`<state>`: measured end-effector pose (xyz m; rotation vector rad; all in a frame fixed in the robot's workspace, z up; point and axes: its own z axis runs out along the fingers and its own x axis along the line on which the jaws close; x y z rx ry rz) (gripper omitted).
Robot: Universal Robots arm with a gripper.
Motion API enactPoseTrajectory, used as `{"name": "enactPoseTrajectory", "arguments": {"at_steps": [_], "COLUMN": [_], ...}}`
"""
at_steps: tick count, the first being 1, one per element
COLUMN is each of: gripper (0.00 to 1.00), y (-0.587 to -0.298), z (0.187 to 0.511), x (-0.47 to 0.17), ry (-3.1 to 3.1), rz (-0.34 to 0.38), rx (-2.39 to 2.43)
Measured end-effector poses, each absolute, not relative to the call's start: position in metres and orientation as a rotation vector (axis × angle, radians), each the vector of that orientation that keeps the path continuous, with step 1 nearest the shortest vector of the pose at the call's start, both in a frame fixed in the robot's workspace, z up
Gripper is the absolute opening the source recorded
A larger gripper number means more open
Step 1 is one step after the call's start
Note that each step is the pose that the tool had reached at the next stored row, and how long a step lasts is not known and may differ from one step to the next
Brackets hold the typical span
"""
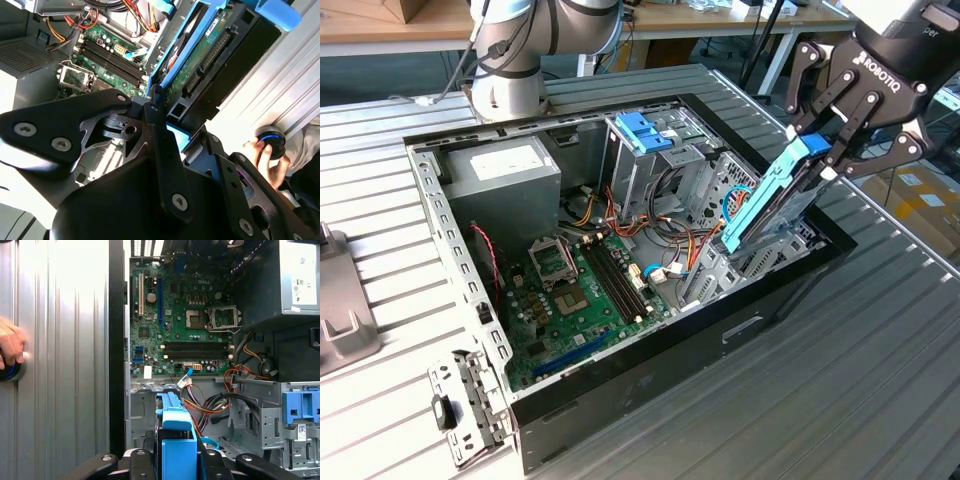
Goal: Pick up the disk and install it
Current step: 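Insert the disk into the insertion slot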
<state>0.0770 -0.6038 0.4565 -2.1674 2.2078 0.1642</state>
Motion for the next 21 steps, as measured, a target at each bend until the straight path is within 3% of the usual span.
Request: {"name": "enactPoseTrajectory", "arguments": {"at_steps": [21], "gripper": [0.37], "y": [-0.597], "z": [0.434], "x": [0.077], "ry": [2.208], "rz": [0.164], "rx": [-2.167]}}
